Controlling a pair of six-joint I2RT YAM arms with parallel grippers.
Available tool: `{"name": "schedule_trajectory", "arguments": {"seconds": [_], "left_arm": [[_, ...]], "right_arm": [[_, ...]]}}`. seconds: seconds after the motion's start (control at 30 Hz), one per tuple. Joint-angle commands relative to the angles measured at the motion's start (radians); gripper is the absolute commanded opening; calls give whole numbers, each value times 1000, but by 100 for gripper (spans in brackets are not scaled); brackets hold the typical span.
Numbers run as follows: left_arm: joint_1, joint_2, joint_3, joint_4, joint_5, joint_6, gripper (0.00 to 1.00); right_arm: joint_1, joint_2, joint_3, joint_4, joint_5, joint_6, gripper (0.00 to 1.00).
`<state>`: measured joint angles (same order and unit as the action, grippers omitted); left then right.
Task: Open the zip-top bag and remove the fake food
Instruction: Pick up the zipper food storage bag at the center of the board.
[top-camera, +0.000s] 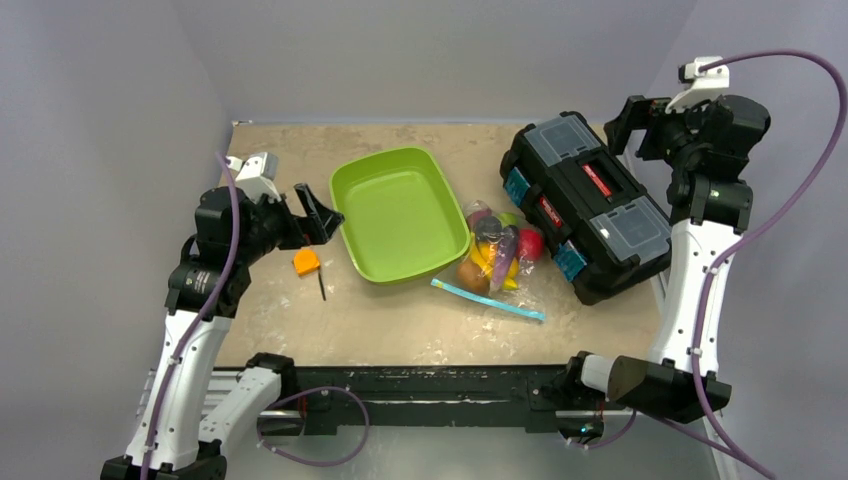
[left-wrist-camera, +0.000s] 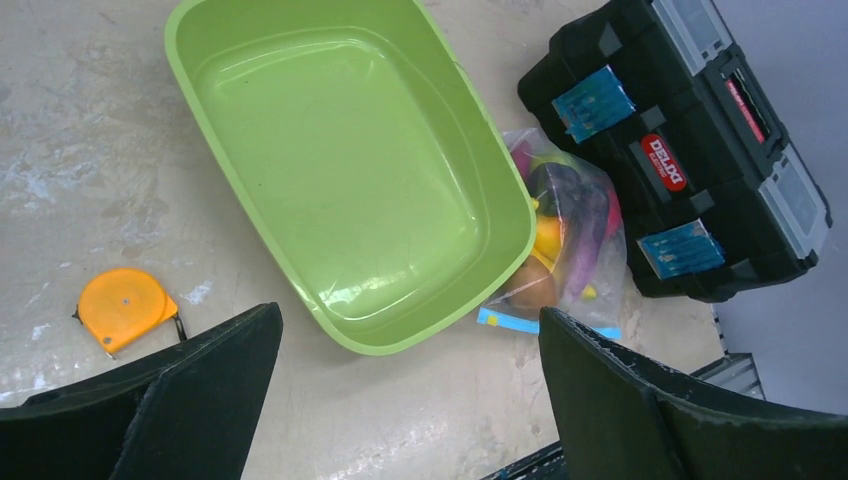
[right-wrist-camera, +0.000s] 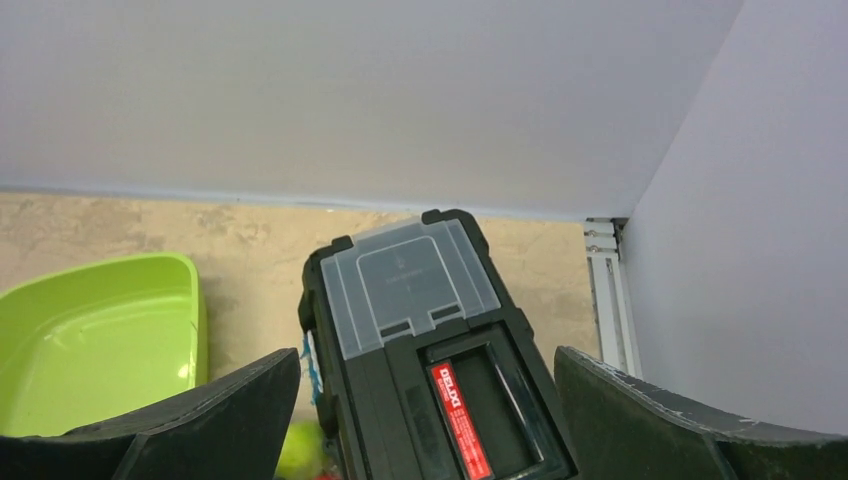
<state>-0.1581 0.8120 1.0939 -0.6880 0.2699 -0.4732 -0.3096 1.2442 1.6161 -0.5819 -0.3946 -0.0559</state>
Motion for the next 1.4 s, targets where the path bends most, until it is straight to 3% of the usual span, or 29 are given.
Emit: {"name": "schedule_trajectory", "arguments": {"seconds": [0.0, 0.13, 0.27, 0.43, 0.57, 0.7, 0.93, 1.1, 1.27, 1.37], "left_arm": [[5, -3, 40, 49, 56, -43, 100], [5, -9, 30, 52, 85, -59, 100], [5, -29, 6, 58, 102, -70, 100], [3, -42, -43, 101, 203, -84, 100], [-54, -25, -122, 144, 269, -102, 100], [-159, 29, -174, 110, 208, -97, 95], [-344, 96, -284, 105, -86, -183, 92], [-340, 163, -296, 59, -363, -245, 91], [-266, 294, -250, 80, -361, -344, 77], [-249, 364, -213, 42, -419, -355, 75]], "right_arm": [[0, -16, -10, 42, -11, 75, 99], [1, -43, -45, 4, -153, -50, 99], [0, -52, -74, -86, -391, -199, 99], [55, -46, -152, -351, -675, -616, 99], [338, -51, -305, -498, -593, -924, 99], [485, -40, -449, -586, -545, -1182, 99], [620, 4, -561, -420, -440, -1163, 99], [646, 23, -590, -376, -480, -1134, 99], [647, 16, -617, -323, -514, -1080, 99], [647, 6, -627, -302, -533, -1049, 99]]}}
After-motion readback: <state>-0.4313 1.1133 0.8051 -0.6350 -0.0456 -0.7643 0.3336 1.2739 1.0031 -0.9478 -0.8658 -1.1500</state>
